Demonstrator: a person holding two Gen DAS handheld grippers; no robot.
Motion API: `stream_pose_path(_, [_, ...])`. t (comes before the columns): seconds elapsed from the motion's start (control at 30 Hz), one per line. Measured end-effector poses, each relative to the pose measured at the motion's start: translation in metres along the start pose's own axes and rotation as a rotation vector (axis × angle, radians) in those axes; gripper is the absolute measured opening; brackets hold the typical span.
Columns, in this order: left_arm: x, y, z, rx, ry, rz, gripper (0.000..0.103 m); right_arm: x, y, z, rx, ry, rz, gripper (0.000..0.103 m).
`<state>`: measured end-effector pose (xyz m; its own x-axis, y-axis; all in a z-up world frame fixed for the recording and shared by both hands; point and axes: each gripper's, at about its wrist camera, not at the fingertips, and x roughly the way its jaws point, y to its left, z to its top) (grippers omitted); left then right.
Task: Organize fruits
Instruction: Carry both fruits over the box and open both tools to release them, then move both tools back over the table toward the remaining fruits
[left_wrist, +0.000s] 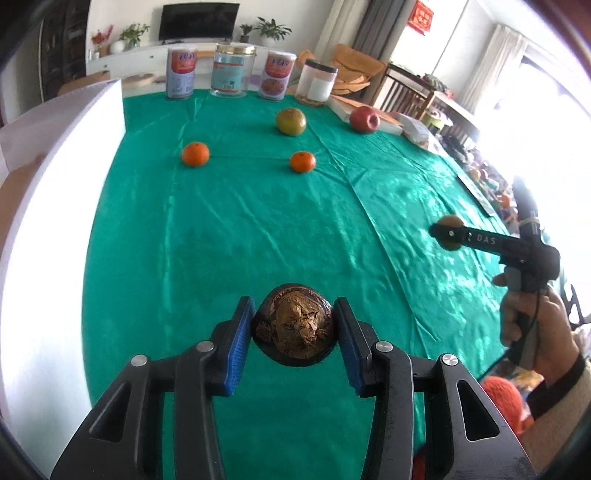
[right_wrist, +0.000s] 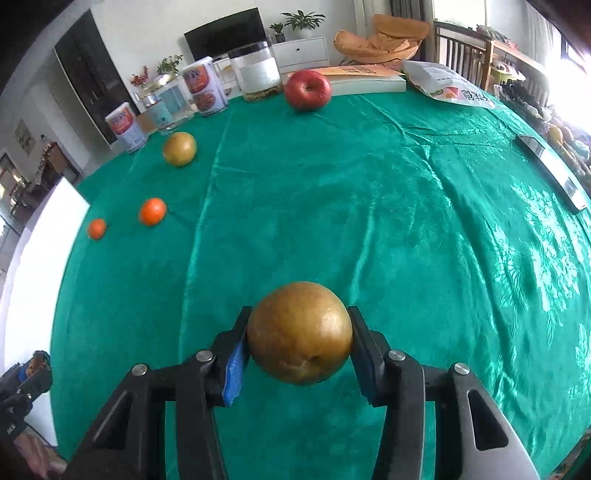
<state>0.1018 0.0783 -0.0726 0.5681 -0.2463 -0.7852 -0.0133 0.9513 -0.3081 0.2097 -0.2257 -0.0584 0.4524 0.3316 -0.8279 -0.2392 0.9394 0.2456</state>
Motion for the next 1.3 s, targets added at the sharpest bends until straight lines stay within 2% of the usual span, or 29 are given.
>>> stream_pose_path(0.1, [-0.05,0.011,-0.015,-0.09,0.059,-0.131,0.045,-0.026,0.049,-0.013,-0.044,0.028,0.172,0.049])
stream_pose_path(0.2, [-0.112,0.03,-0.014,-0.158,0.014,-0.162,0.045,-0.044,0.124,-0.023,-0.126,0.082,0.369,0.049])
stream_pose_path(0.27, [-0.15,0.053,-0.008,-0.204,-0.051,-0.117,0.045,-0.054,0.182,-0.03,-0.205,0.108,0.477,0.049])
stream_pose_path(0.33, [-0.179,0.088,0.0,-0.264,-0.122,-0.036,0.045,-0.063,0.242,-0.036,-0.301,0.121,0.565,0.049])
stream_pose_path(0.4, [-0.19,0.123,0.005,-0.303,-0.158,0.112,0.045,-0.065,0.297,-0.045,-0.392,0.148,0.629,0.049])
stream_pose_path(0.43, [-0.188,0.141,0.005,-0.323,-0.158,0.169,0.045,-0.063,0.321,-0.051,-0.436,0.163,0.645,0.049])
stream_pose_path(0.5, [-0.17,0.175,0.004,-0.365,-0.109,0.254,0.045,-0.053,0.364,-0.064,-0.517,0.189,0.634,0.049])
stream_pose_path(0.6, [-0.137,0.214,-0.003,-0.415,-0.035,0.313,0.045,-0.027,0.408,-0.084,-0.618,0.236,0.564,0.049])
stream_pose_path(0.7, [-0.116,0.23,-0.008,-0.426,0.006,0.391,0.046,-0.002,0.433,-0.101,-0.703,0.258,0.469,0.049])
stream_pose_path(0.73, [-0.113,0.233,-0.01,-0.431,0.009,0.404,0.046,0.004,0.438,-0.104,-0.713,0.262,0.443,0.049])
stream_pose_path(0.77, [-0.114,0.236,-0.014,-0.438,0.003,0.42,0.048,0.004,0.44,-0.106,-0.724,0.227,0.439,0.05])
stream_pose_path(0.8, [-0.114,0.238,-0.015,-0.443,-0.004,0.435,0.058,0.003,0.442,-0.105,-0.73,0.212,0.426,0.06])
stream_pose_path(0.83, [-0.116,0.238,-0.016,-0.449,-0.009,0.455,0.063,0.001,0.442,-0.104,-0.728,0.208,0.433,0.065])
stream_pose_path(0.87, [-0.12,0.236,-0.015,-0.451,-0.023,0.47,0.072,-0.003,0.44,-0.101,-0.72,0.189,0.445,0.071])
stream_pose_path(0.9, [-0.125,0.234,-0.015,-0.451,-0.052,0.481,0.082,-0.01,0.435,-0.098,-0.71,0.152,0.453,0.077])
stream_pose_path(0.97, [-0.137,0.224,-0.013,-0.441,-0.136,0.512,0.09,-0.023,0.417,-0.092,-0.69,0.068,0.455,0.084])
stream_pose_path(1.03, [-0.15,0.207,-0.012,-0.408,-0.213,0.515,0.093,-0.036,0.387,-0.087,-0.662,-0.016,0.44,0.092])
stream_pose_path(1.1, [-0.154,0.182,-0.008,-0.362,-0.267,0.493,0.096,-0.047,0.348,-0.087,-0.625,-0.101,0.387,0.101])
stream_pose_path(1.2, [-0.15,0.137,0.0,-0.273,-0.306,0.415,0.096,-0.047,0.283,-0.082,-0.553,-0.193,0.24,0.102])
stream_pose_path(1.3, [-0.132,0.082,0.009,-0.146,-0.293,0.287,0.097,-0.035,0.216,-0.076,-0.45,-0.225,0.047,0.103])
